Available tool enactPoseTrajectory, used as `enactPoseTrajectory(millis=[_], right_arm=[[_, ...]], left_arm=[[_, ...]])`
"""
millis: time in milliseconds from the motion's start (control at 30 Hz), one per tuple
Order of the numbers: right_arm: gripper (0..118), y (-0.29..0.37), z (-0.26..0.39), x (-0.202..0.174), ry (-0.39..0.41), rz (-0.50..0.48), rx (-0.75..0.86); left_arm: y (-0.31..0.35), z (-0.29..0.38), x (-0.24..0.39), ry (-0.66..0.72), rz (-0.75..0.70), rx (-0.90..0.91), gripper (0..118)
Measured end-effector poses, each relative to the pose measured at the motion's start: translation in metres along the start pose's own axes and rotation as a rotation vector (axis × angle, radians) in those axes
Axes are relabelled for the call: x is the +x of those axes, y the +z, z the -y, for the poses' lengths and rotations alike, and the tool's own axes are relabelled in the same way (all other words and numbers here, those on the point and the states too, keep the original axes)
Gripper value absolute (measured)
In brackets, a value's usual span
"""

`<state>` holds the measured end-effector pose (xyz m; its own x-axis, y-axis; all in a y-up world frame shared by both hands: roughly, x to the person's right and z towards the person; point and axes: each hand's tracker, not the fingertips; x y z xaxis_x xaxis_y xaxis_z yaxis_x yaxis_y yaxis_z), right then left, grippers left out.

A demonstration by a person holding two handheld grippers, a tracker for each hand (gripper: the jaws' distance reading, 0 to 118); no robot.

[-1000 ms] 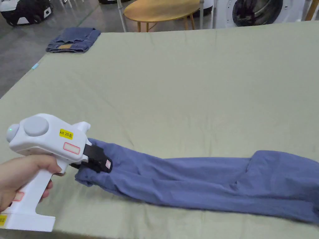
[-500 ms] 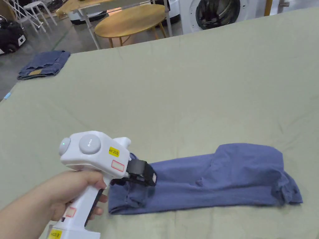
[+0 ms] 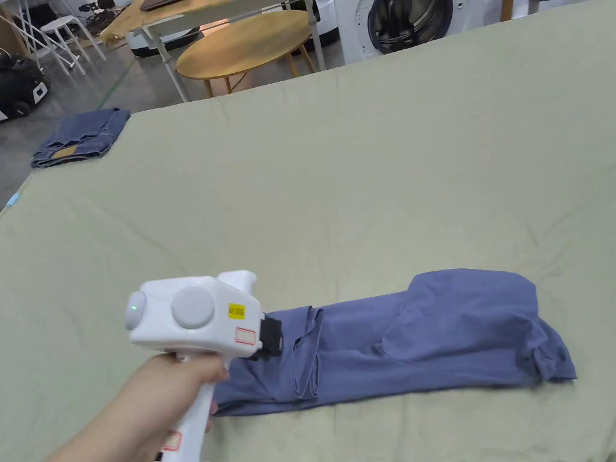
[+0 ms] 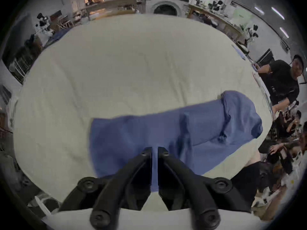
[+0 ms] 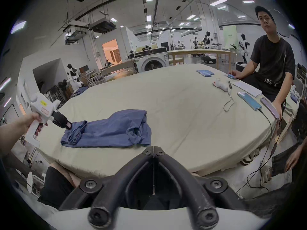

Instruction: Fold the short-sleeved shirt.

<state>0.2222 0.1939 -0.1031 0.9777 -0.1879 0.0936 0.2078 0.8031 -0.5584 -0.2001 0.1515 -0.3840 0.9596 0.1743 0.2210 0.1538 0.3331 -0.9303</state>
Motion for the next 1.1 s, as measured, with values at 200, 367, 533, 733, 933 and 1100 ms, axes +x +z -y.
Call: enactPoseTrajectory(millis=[200, 367, 533, 733, 933, 1100], right_arm=[[0, 0.008, -0.001, -0.003, 0.005, 0.01, 0.004], [0, 0.005, -0.002, -0.009, 0.027, 0.022, -0.011], [0, -0.001, -0.009, -0.024, 0.053, 0.005, -0.022], [0, -0.009, -0.013, -0.044, 0.109, -0.025, -0.037], [0, -0.014, -0.016, -0.056, 0.113, -0.042, -0.067], [0, -0.018, -0.015, -0.062, 0.106, -0.037, -0.091]], left_arm=[[-0.052, 0.003, 0.04, 0.012, -0.045, -0.02, 0], [-0.016, -0.007, 0.043, 0.092, 0.368, -0.014, 0], [0.056, -0.003, -0.001, 0.044, 0.362, 0.209, 0], [0.047, 0.04, -0.146, 0.325, 0.396, 0.216, 18], [-0.028, 0.093, -0.202, 0.599, 0.651, 0.11, 118], [-0.051, 0.075, -0.186, 0.556, 0.841, 0.252, 118]])
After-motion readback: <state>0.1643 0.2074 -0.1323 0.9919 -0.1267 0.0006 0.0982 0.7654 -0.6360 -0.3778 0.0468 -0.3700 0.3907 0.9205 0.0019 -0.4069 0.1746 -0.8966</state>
